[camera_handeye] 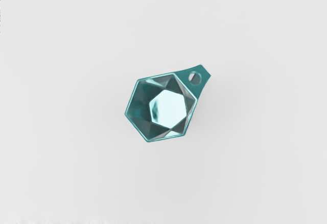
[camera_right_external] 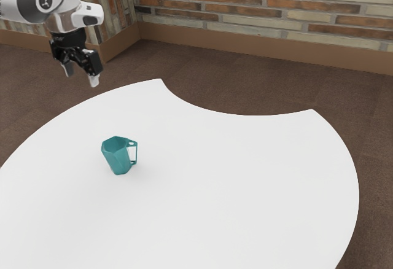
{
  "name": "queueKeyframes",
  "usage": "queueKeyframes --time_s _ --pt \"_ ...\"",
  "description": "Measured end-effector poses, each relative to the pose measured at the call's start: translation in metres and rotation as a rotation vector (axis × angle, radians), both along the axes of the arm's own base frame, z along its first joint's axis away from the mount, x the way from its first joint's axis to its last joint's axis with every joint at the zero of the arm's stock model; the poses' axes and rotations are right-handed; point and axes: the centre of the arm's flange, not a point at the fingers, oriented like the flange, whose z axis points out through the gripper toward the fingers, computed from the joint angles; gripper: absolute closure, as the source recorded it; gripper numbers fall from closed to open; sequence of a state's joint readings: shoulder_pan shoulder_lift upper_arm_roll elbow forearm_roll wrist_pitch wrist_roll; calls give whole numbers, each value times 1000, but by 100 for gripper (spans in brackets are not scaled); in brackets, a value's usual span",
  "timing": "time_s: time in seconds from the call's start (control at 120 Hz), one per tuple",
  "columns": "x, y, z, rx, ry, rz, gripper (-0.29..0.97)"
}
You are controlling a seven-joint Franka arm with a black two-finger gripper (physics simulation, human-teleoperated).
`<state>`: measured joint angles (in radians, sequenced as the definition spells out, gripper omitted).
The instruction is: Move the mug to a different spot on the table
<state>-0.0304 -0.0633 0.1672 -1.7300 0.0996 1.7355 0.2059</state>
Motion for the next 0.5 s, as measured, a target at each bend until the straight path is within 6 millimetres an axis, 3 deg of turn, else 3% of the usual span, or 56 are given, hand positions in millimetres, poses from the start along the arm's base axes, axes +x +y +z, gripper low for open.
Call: queueKeyframes --time_s 0.1,0.217,0.358,0.5 --pt "1 -6 -4 3 8 33 0" --pt "15 -12 -26 3 42 67 0" --pt "39 -24 -75 8 123 94 0" --pt "57 -66 -118 23 185 50 0"
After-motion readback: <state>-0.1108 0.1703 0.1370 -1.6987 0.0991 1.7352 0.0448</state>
